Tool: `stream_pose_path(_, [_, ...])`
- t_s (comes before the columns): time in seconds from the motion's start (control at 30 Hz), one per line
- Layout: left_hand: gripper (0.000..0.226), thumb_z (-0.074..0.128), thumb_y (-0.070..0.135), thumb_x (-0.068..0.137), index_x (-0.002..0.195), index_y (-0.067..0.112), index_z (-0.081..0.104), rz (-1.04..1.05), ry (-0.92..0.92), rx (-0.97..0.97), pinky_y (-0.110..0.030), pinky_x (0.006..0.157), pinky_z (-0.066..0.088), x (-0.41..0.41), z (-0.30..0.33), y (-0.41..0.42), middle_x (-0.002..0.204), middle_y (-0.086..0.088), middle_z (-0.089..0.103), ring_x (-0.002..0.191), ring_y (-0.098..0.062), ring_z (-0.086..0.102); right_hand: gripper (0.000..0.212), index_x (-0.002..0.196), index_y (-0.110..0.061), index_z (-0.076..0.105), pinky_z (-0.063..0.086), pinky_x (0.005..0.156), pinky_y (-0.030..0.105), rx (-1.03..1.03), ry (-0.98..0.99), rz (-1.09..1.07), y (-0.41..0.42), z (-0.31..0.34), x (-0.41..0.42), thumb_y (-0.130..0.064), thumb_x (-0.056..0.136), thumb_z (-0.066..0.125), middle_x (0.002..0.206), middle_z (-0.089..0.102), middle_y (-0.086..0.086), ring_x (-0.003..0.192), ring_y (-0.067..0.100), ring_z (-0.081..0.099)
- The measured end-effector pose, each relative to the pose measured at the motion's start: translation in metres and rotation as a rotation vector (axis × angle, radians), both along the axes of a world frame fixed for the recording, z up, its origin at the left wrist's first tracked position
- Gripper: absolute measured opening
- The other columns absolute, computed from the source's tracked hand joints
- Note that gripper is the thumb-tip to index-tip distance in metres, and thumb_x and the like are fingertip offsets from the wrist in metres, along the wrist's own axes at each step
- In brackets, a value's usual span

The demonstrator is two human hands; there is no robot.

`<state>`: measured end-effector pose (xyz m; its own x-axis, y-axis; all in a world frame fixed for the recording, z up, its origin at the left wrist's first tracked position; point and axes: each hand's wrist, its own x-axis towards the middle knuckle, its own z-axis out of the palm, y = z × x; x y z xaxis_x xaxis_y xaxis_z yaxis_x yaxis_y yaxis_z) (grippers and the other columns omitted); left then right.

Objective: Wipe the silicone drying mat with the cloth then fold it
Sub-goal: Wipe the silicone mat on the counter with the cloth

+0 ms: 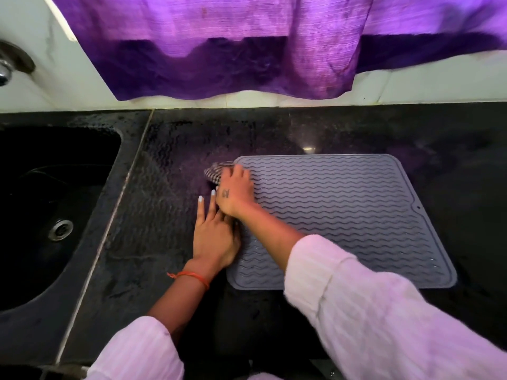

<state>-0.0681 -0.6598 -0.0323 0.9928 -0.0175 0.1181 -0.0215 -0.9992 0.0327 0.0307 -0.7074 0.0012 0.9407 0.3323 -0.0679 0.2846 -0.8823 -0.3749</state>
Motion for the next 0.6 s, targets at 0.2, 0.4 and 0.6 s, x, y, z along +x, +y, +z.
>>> stream_pose_path(0.2, [0.069, 0.018, 0.053, 0.087, 0.138, 0.016, 0.046, 0.096, -0.018, -0.021, -0.039, 0.112, -0.020, -0.005, 0.005, 0.007, 0.148, -0.008, 0.038, 0.143, -0.037, 0.015, 0.044, 0.131, -0.007, 0.046, 0.036, 0.098, 0.033, 0.323, 0.279, 0.041, -0.012, 0.011, 0.015, -0.024, 0.091, 0.054, 0.134, 0.042, 0.020, 0.121, 0.033, 0.042])
stream_pose_path(0.4, [0.081, 0.026, 0.070, 0.078, 0.138, 0.019, 0.047, 0.225, -0.050, -0.082, -0.037, 0.109, -0.023, -0.018, 0.006, 0.016, 0.151, -0.010, 0.034, 0.145, -0.034, 0.009, 0.036, 0.124, -0.016, 0.058, 0.039, 0.051, 0.004, 0.790, 0.253, -0.324, -0.130, 0.014, 0.019, -0.017, 0.088, 0.061, 0.096, 0.061, -0.003, 0.074, 0.008, 0.057])
stream_pose_path(0.6, [0.086, 0.050, 0.070, 0.077, 0.146, 0.021, 0.032, 0.326, 0.032, -0.213, -0.043, 0.109, -0.024, -0.014, 0.009, 0.019, 0.158, -0.007, 0.015, 0.145, -0.029, -0.010, 0.046, 0.135, -0.011, 0.047, 0.034, 0.101, 0.035, 0.253, -0.120, -0.790, -0.293, 0.007, 0.042, -0.026, 0.092, 0.054, 0.131, 0.043, 0.024, 0.120, 0.038, 0.043])
